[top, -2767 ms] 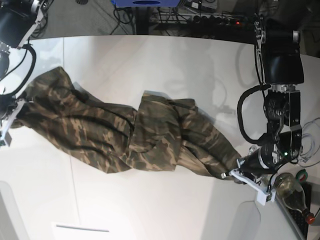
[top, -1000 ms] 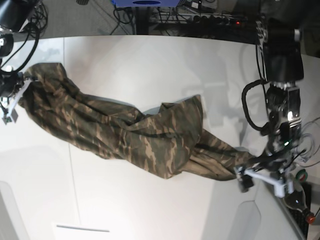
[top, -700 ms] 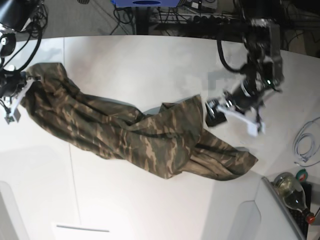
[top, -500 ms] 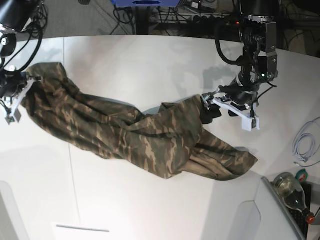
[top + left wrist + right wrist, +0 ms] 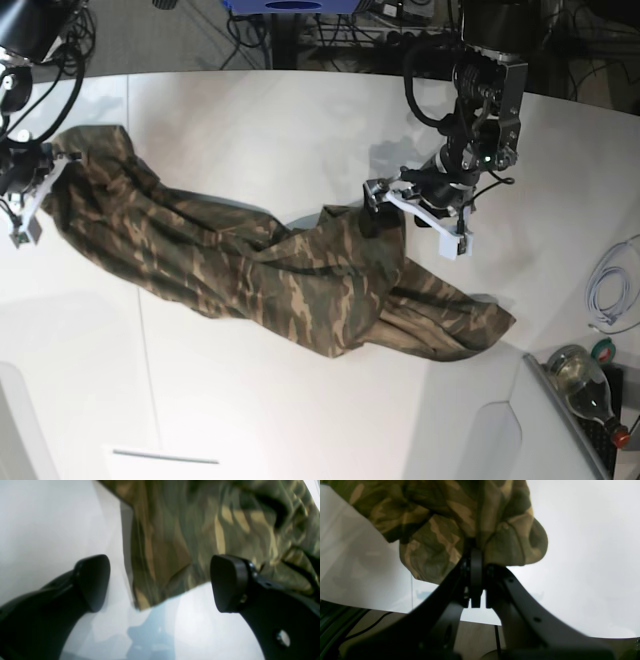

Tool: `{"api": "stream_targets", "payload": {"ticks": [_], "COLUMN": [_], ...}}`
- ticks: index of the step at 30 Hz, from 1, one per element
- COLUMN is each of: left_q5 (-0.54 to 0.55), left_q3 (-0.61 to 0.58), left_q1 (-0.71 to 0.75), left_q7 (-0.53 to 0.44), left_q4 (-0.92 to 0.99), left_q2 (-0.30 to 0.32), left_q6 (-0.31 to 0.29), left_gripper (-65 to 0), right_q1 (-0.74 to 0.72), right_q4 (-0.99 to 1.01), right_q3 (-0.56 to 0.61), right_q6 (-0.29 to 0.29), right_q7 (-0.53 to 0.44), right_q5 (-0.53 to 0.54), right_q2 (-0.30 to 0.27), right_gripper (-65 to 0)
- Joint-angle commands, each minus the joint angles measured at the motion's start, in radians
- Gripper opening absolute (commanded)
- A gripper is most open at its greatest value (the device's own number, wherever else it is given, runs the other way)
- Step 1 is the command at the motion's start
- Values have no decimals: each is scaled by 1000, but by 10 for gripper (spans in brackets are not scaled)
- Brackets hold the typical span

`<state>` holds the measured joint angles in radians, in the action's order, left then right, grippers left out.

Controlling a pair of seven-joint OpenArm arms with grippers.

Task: Layout the t-shirt on the table in an organized manner, then fold the t-shirt properly
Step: 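Release the shirt with the left gripper and regrasp a fold nearer the middle, then lift and fling the shirt with both grippers to spread it flat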

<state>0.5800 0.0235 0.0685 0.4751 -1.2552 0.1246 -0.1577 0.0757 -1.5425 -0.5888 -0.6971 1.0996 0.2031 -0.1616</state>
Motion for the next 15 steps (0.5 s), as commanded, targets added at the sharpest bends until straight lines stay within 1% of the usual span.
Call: {"api": "stream_targets", "payload": {"ticks": [1,2,3,5,6,9,13,15], "left_q5": [2,2,2,2,2,2,8,8], "left_q3": [0,0,0,13,16,13,14,33], "left_q1": [-6,-11,-14,-20,-22,-46,-60,-63], "left_q7": [12,15,18,18,18,21,23,69], "left_q4": [-4,-4,-8,-14,-21,-56,-160,-226], "left_q2": [2,4,5,7,10,57,137,172], "left_q6": [0,0,0,4,5,5,5,7], "left_gripper": [-117,-197,-296,-553,-650,-650,-650,-650], "right_q1": [-12,-12,-12,-12,-12,-1,2,3], "right_q4": [-13,-13,-13,-13,-13,-13,-13,-13], "right_q3": [-3,-3,-3,-3,-3,-1,-1,-1], "right_q6": [-1,-1,-1,-1,-1,-1,-1,-1], "right_q7": [-9,-9,-9,-9,-8,-6,-5,0], "right_q5": [8,8,8,8,8,8,6,6], "right_q2": [-16,-16,-16,-16,-16,-14,9,9], "right_gripper": [-644,-644,-644,-644,-644,-644,-644,-644]}}
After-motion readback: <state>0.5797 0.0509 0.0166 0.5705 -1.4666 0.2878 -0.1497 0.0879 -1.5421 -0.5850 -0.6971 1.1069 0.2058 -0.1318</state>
